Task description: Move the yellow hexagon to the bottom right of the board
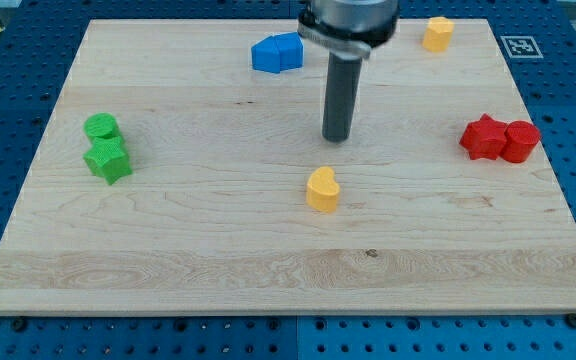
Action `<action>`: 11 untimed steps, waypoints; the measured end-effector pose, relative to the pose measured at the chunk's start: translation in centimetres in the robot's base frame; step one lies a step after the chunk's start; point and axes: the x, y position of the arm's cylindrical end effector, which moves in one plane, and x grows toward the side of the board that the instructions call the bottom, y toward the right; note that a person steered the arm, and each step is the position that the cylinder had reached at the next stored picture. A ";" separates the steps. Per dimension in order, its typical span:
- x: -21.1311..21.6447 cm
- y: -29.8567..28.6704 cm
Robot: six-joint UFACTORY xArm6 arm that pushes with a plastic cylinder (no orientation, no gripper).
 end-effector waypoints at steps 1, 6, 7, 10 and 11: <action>-3.3 5.0; -20.0 14.2; -20.4 11.1; -19.3 19.7; -17.0 15.3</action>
